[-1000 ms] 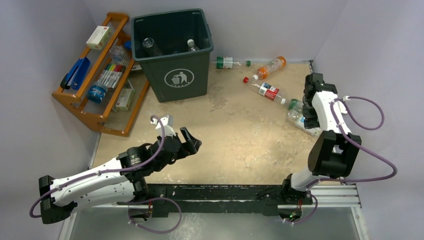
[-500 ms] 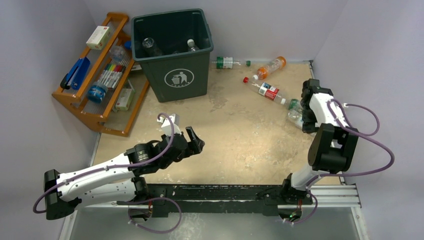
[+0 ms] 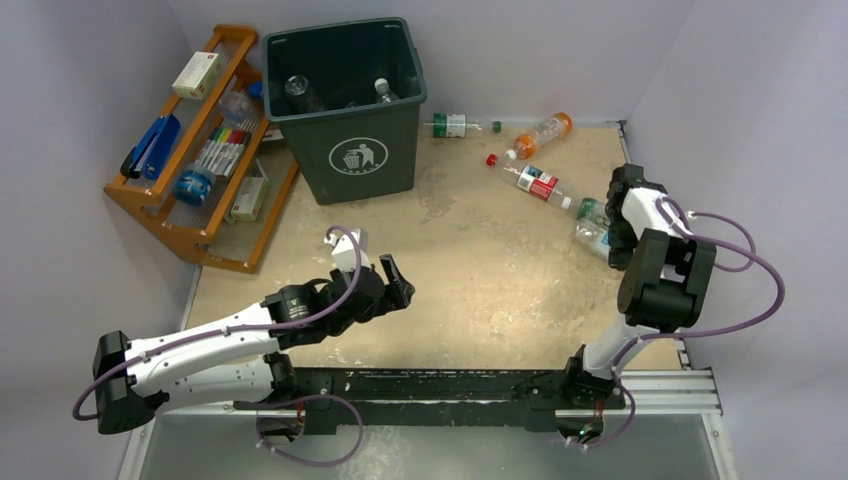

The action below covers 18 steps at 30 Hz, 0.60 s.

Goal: Put the plastic bottles in the bin
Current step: Pick up the plastic bottle at the center of the board.

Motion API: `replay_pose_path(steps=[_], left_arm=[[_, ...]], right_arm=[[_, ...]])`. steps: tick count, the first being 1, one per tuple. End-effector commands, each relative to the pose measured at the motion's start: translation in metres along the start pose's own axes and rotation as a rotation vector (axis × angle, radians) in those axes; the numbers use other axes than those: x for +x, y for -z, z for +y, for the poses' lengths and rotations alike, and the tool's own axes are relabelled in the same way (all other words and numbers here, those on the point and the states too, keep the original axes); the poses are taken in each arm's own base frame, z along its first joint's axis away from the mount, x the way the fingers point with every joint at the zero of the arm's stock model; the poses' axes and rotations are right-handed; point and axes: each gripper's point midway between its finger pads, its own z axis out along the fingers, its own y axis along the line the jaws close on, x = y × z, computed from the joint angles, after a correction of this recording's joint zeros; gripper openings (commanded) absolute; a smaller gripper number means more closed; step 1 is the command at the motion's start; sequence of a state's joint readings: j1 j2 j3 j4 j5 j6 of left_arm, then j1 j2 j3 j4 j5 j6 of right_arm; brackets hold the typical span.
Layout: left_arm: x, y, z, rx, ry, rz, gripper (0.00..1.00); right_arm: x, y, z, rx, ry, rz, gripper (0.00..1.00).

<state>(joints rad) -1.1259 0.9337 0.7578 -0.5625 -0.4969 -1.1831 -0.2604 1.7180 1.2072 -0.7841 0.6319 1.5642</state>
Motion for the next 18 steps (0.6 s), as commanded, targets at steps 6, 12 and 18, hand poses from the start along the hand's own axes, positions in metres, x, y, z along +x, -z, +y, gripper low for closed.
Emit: replay_pose_path(steps=[6,12,18], left_arm=[[-0.007,0.0,-0.023,0.065,0.004,-0.009,0.8],[-0.01,0.007,-0.019,0.074,0.02,-0.015,0.8],[-0.012,0.012,-0.018,0.086,0.031,-0.02,0.8]], right_arm=[[0.007,-0.009,-0.001,-0.022,0.054,0.007,0.97],[0.015,-0.017,-0.003,-0.015,0.117,0.023,0.95],[0.018,-0.019,-0.009,-0.018,0.162,0.028,0.91]])
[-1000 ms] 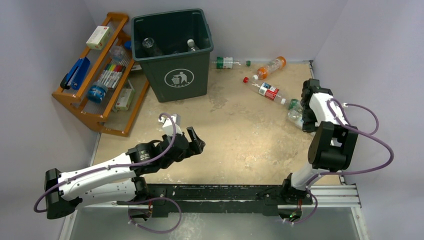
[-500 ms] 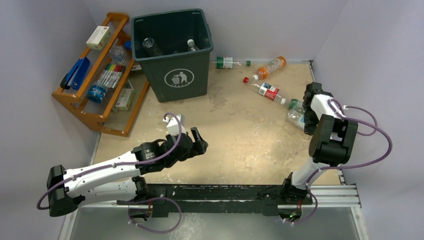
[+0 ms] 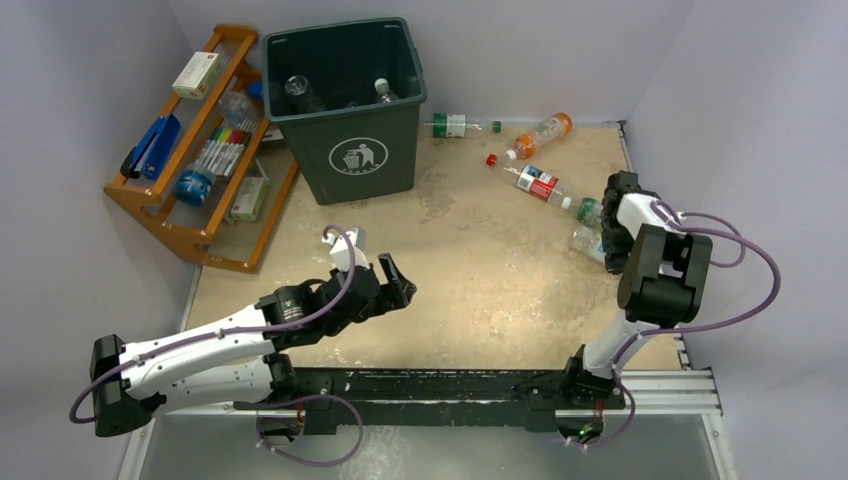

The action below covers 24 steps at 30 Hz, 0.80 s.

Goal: Put the plastic bottles in the bin
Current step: Pick up the plastic bottle at the center of the board.

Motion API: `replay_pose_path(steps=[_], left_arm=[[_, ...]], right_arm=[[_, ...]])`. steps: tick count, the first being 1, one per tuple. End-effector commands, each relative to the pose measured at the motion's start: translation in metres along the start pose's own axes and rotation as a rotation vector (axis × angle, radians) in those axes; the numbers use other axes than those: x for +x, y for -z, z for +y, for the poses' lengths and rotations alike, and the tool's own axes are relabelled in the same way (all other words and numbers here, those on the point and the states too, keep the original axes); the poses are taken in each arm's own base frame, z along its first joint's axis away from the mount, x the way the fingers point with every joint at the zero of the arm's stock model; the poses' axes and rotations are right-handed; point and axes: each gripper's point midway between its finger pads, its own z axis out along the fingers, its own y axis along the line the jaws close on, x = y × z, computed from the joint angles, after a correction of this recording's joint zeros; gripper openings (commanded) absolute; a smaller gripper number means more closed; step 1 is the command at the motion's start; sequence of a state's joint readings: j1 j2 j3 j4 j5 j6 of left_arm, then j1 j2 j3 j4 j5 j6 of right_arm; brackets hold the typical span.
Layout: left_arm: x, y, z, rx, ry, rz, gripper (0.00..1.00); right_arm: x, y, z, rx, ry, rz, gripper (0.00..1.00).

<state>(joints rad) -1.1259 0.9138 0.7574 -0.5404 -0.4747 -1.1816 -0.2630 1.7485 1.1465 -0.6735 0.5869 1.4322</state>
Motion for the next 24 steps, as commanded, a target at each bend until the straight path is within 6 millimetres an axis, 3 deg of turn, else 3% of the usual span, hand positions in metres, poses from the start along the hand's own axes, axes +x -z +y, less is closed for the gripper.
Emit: replay_pose_path(steps=[1,11,14,18,24], left_arm=[[-0.011,0.008,-0.011,0.047,0.015,-0.026,0.8],[-0.01,0.011,-0.01,0.071,0.039,-0.029,0.8],[-0.008,0.011,-0.008,0.079,0.051,-0.031,0.8],[-0.006,0.01,-0.007,0.089,0.061,-0.033,0.8],[-0.001,0.008,-0.006,0.104,0.073,-0.03,0.8]], right_arm=[[0.0,-0.002,-0.007,-0.004,0.05,-0.01,0.9],[0.018,0.012,-0.009,-0.141,0.166,0.032,0.74],[0.031,0.024,-0.004,-0.195,0.215,0.056,0.71],[0.059,0.043,-0.015,-0.229,0.301,0.044,0.68],[0.093,0.055,-0.031,-0.284,0.39,0.07,0.52]])
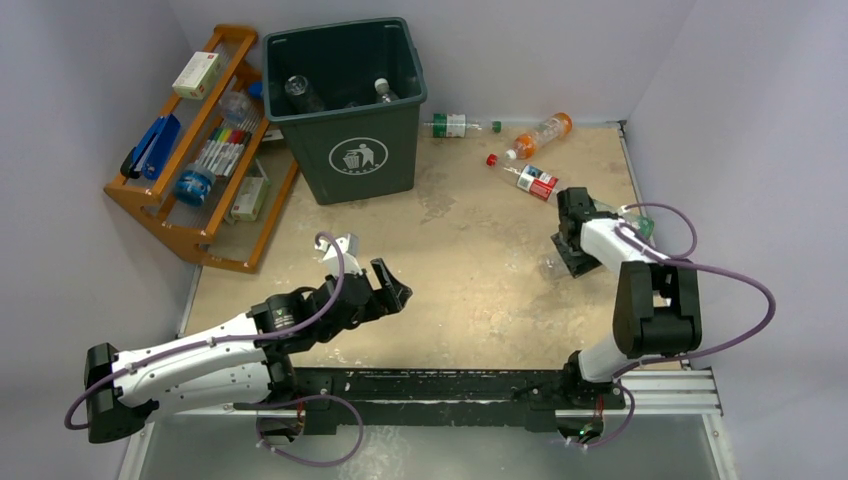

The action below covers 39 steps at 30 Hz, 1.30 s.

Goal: Put the plastic bottles in the bin
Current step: Pick up the plastic bottle at the center of the board.

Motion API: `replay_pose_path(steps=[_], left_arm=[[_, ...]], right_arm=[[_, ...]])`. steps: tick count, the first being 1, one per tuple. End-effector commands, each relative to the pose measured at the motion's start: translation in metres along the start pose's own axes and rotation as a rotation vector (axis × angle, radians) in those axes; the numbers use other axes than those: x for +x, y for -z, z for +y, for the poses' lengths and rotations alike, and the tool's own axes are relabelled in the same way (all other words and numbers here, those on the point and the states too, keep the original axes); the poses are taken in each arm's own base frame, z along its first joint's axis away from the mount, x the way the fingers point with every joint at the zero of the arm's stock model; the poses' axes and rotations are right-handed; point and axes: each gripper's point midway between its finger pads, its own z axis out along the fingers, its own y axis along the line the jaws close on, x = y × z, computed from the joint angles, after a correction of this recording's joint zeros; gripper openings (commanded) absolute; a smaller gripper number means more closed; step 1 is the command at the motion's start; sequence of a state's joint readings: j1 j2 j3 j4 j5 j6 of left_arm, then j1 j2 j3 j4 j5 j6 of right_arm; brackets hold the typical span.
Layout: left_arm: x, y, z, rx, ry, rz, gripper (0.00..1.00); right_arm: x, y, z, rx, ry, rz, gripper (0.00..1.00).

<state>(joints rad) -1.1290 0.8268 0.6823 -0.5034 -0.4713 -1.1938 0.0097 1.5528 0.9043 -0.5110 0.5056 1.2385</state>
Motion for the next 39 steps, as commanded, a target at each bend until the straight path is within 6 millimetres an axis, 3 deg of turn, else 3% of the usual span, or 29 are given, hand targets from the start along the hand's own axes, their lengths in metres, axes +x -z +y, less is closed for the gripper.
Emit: replay_pose_path(steps=[1,5,8,16,20,24,29,39], left_arm=[[-0.002,0.002,-0.014,0.061,0.038,-0.014,0.8],[0.0,0.001,-0.012,0.06,0.036,-0.014,0.8],[0.0,-0.001,-0.011,0.057,0.035,-0.019,0.8],[0.002,-0.003,-0.008,0.052,0.037,-0.023,0.8],[0.001,-0.004,-0.01,0.054,0.038,-0.027,0.8],[0.001,-0.004,-0.009,0.056,0.043,-0.031,0.8],[0.001,-0.004,-0.008,0.059,0.045,-0.033,0.8],[0.0,-0.003,-0.011,0.069,0.044,-0.036,0.8]], right_arm=[[0.016,0.005,-0.009,-0.018,0.041,0.004,0.49],[0.027,0.006,-0.01,-0.061,0.082,0.02,0.35],[0.037,0.017,-0.003,-0.107,0.125,0.023,0.31],[0.09,0.06,0.032,-0.323,0.328,0.082,0.31],[0.1,0.086,0.056,-0.465,0.425,0.095,0.3],[0.102,0.123,0.088,-0.659,0.537,0.086,0.3],[0.098,0.182,0.122,-0.957,0.646,0.059,0.34],[0.093,0.284,0.165,-1.393,0.819,0.025,0.34]])
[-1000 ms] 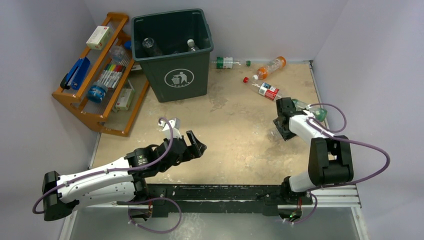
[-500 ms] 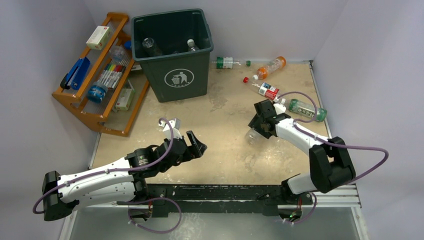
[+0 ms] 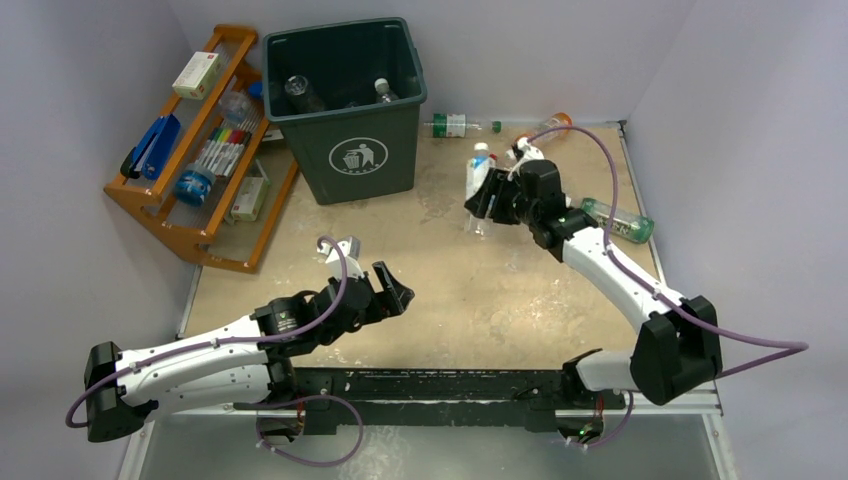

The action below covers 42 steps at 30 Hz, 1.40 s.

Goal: Put the plastic bottles in the bin
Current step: Pick up the plastic bottle at the center of the board, then place the plastic bottle in the trash bin.

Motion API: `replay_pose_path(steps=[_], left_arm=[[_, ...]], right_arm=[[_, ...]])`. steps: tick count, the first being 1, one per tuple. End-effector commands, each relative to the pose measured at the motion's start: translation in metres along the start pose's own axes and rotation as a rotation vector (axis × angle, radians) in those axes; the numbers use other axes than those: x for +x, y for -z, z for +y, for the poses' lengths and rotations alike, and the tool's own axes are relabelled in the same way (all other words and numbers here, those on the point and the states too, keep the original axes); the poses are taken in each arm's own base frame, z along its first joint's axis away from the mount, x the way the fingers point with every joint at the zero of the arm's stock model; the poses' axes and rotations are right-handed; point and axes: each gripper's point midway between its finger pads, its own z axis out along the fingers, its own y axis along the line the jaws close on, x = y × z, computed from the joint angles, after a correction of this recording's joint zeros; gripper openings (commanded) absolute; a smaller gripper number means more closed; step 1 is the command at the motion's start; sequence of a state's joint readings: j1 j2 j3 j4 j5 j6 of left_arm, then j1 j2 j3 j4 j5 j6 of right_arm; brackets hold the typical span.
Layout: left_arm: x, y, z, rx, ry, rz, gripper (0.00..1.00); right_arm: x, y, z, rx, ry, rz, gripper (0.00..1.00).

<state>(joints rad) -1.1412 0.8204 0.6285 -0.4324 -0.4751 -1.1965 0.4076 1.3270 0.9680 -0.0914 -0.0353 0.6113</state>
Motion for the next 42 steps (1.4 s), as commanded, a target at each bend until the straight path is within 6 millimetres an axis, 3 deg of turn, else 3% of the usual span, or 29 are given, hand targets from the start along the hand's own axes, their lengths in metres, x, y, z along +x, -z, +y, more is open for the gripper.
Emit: replay_pose_path(steps=[1,9,16,21,27,33,42], left_arm=[[-0.008,0.003,-0.012,0.045,0.038,-0.032,0.8],[-0.011,0.008,-0.008,0.045,0.043,-0.041,0.8],[-0.011,0.009,-0.007,0.045,0.044,-0.039,0.8],[-0.009,0.008,-0.008,0.051,0.047,-0.032,0.8],[-0.008,0.008,-0.01,0.053,0.044,-0.027,0.8],[-0.007,0.008,-0.009,0.053,0.042,-0.023,0.8],[-0.004,0.008,-0.005,0.048,0.041,-0.018,0.8]], right_arm=[[-0.048,0.016,0.07,-0.292,0.18,-0.089,0.34],[-0.106,0.063,0.149,-0.583,0.318,-0.188,0.34],[-0.139,0.094,0.205,-0.81,0.391,-0.214,0.34],[-0.166,0.085,0.226,-0.849,0.394,-0.242,0.34],[-0.201,0.059,0.242,-0.845,0.358,-0.311,0.34],[-0.243,0.056,0.262,-0.87,0.314,-0.425,0.33],[-0.281,0.028,0.27,-0.856,0.228,-0.546,0.32]])
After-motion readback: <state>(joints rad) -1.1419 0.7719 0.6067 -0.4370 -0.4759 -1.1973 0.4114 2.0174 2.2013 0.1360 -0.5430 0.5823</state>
